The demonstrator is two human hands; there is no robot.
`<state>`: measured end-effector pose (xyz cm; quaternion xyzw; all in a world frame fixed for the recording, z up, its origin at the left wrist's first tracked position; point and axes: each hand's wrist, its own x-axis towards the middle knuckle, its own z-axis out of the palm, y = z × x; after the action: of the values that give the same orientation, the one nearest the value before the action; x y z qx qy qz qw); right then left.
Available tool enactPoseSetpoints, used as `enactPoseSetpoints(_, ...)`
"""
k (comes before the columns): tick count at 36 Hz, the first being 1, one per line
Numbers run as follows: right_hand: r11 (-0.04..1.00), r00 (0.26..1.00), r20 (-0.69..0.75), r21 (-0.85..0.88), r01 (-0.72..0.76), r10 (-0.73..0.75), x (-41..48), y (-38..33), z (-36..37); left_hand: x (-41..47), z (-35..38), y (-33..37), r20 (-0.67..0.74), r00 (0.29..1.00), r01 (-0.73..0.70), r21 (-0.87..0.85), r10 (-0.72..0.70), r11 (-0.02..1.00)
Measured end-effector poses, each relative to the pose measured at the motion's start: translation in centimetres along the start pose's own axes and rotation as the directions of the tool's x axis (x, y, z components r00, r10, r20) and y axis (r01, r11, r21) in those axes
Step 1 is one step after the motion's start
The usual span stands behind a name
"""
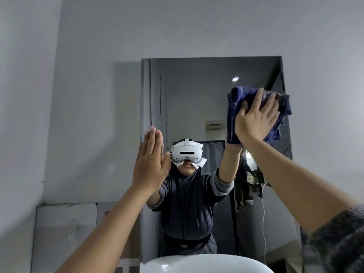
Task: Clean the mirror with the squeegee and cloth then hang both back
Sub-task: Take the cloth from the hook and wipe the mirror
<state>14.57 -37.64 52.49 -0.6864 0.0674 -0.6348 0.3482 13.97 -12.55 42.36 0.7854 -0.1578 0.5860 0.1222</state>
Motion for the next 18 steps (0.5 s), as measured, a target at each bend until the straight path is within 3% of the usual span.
enactPoseSetpoints(6,0.996,0.994,0.057,-0.014,0.093,-0.092,-2.1,-4.1,1.7,-1.6,0.6,-0.7,0.028,0.999,-0.026,0.036,0.025,0.999)
enactPoseSetpoints(9,0.959,0.952,0.137,-0.043,0.28,-0.272,-2.8,-6.7,2.6,-2.8,0.4,-1.0,0.055,0.998,-0.044,0.041,0.042,0.998)
enactPoseSetpoints(12,0.833,0.814,0.248,-0.046,0.551,-0.525,-3.8,-9.3,3.5,-4.2,0.1,-0.6,0.068,0.997,-0.044,0.025,0.042,0.999)
enactPoseSetpoints(18,0.444,0.413,0.385,-0.009,0.896,-0.826,-7.3,-11.0,4.6,-6.6,0.2,-0.4,0.087,0.996,-0.013,-0.001,0.014,1.0)
